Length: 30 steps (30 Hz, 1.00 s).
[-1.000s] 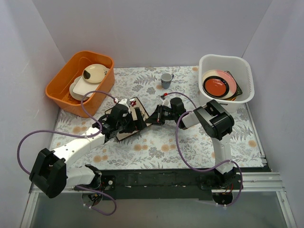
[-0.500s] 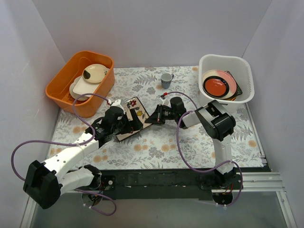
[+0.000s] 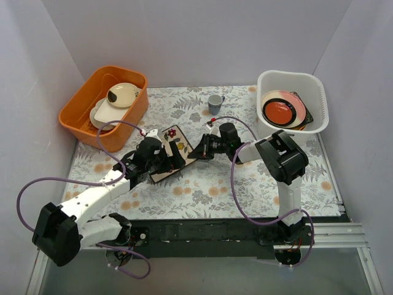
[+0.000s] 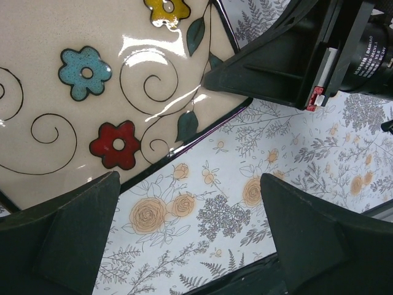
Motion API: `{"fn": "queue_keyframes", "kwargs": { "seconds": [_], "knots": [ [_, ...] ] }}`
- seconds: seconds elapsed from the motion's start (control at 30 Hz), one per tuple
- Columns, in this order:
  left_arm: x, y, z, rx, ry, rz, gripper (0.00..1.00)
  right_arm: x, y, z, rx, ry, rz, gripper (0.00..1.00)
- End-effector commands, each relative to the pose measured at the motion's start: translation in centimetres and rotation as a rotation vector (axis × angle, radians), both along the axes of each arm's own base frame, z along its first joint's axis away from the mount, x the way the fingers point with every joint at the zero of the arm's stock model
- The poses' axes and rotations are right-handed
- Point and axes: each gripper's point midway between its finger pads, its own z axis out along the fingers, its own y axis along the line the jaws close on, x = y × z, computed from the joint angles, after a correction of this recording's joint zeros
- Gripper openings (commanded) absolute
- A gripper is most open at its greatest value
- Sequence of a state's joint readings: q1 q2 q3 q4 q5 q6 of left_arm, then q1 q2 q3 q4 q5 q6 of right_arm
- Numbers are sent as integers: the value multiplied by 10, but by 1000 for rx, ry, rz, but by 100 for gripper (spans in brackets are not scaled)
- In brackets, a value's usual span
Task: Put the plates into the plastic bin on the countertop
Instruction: Pick up the plate at the center of the board.
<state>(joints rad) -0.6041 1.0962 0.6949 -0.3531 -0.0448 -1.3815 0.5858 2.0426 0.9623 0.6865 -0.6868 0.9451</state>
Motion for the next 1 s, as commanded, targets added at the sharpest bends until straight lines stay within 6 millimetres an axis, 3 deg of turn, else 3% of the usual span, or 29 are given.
{"fn": "queue_keyframes", "kwargs": {
  "seconds": [0.0,0.47,0.97],
  "knots": [
    [9,-7,9,-22,-38,-14,98,12,9,46,51,-139,10,1],
    [18,-19,6,-29,-55,-58,98,17,2,75,29,-202,-30,1],
    [-1,4,12,-39,-66,12,98,30,-8,91,-88,-285,-43,5]
  ]
}}
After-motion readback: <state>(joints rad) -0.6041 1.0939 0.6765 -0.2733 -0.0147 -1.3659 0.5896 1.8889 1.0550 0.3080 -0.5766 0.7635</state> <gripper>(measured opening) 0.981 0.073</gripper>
